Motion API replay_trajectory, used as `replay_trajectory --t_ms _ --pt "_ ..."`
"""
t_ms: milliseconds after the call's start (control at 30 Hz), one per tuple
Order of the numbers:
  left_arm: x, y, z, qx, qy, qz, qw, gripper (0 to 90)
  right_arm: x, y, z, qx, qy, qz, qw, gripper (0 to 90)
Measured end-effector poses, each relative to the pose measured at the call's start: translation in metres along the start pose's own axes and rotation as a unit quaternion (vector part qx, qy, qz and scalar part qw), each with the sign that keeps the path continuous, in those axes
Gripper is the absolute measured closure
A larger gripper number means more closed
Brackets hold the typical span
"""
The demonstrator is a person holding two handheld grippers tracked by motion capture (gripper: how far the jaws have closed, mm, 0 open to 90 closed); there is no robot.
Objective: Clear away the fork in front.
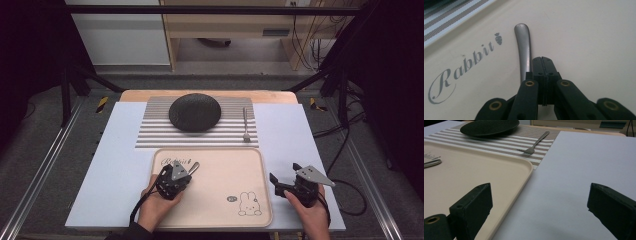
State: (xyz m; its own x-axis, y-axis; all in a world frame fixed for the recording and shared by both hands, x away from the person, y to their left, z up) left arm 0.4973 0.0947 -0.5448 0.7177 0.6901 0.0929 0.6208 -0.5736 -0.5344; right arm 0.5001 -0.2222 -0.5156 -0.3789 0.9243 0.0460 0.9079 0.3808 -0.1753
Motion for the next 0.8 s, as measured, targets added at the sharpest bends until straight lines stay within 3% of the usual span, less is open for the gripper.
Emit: replay_trajectory --t_ms 500,667,800 --pt "0.043 -0.015 0.014 0.012 -0.019 -0.035 0.9991 90.0 0.002 0.004 0.001 0.007 -0.005 0.0 1.0 6.3" --pt "0.051 -0.021 0.018 0.012 -0.032 -0.04 0.9986 90.0 -0.001 0.004 0.003 0.007 0.0 0.001 1.0 6.3" --pt "0.054 -0.025 0.021 0.012 -0.029 -0.046 0.9984 90.0 0.0 0.003 0.002 0.006 0.001 -0.001 1.0 6.3"
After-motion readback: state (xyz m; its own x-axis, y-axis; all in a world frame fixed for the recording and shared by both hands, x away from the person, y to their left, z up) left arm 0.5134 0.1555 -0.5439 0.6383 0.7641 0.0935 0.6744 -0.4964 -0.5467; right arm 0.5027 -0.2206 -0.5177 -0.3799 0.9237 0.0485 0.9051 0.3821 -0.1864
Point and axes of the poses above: each handheld gripper's, and its own axes: y roughly forward along the jaws, z roughly out of its underside, x roughly to its left, the point moved 10 cm from there along y, roughly forward along the jaws, and after that the axes turned 13 degrees about -x, right-handed, at the moved point
